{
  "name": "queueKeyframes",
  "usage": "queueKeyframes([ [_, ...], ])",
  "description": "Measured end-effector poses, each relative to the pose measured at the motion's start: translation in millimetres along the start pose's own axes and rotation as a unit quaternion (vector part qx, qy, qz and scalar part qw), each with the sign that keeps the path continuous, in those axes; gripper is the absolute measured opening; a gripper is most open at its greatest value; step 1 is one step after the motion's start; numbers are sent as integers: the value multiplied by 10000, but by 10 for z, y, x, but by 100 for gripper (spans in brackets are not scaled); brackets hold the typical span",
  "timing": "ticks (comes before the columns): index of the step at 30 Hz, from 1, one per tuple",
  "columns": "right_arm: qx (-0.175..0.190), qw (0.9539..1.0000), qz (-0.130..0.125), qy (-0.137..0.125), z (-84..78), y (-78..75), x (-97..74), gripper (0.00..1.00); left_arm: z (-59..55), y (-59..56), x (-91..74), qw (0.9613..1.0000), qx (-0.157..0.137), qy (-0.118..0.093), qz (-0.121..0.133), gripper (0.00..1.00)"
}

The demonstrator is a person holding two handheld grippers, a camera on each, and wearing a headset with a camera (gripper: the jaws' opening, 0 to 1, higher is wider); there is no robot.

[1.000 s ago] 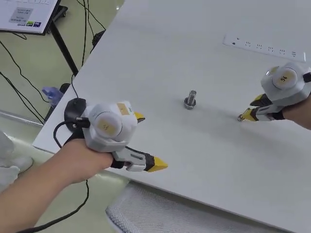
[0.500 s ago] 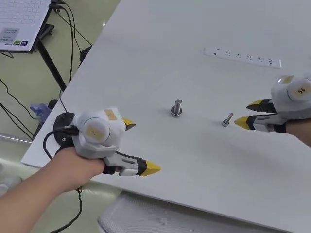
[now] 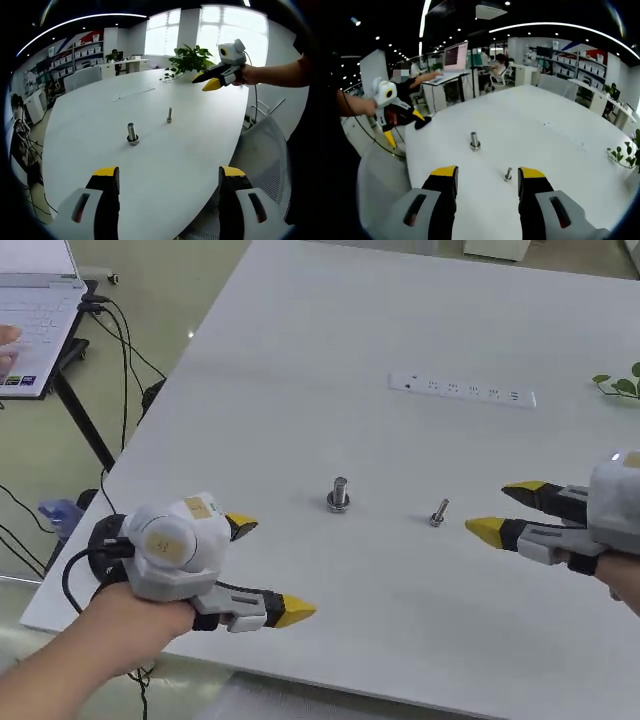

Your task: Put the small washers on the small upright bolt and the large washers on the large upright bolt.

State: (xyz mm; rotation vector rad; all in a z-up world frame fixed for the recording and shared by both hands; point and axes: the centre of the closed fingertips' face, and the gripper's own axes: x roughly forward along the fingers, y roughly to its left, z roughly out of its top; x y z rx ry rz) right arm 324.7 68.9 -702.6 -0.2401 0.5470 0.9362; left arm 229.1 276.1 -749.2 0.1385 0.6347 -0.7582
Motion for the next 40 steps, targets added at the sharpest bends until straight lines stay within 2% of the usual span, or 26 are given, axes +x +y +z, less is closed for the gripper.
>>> queueKeyframes([
  [5, 234, 9995, -155, -169, -57, 92, -206, 53, 33, -12, -48, 9999, -82, -98, 60, 82],
  [8, 360, 9988, -271, -184, -178, 121, -316, 54, 49, -19, -81, 9997, -158, -171, 93, 82],
  [17, 648, 9968, -379, -269, -478, 180, -534, 60, 89, -27, -196, 9975, -481, -453, 231, 84],
  [23, 549, 9980, -281, -116, -657, 298, -549, 67, 73, -110, -242, 9969, -488, -507, 348, 85],
  [26, 354, 9992, -138, 158, -845, 321, -516, 72, 44, -146, -247, 9969, -467, -504, 374, 85],
  [31, 490, 9986, -62, 173, -958, 342, -526, 76, -20, -165, -236, 9965, -560, -459, 405, 85],
  [35, 448, 9988, 94, 150, -954, 425, -528, 78, -26, -161, -241, 9961, -600, -472, 449, 85],
  [40, 514, 9983, 165, 207, -1035, 462, -503, 80, -77, -167, -205, 9962, -619, -412, 464, 84],
])
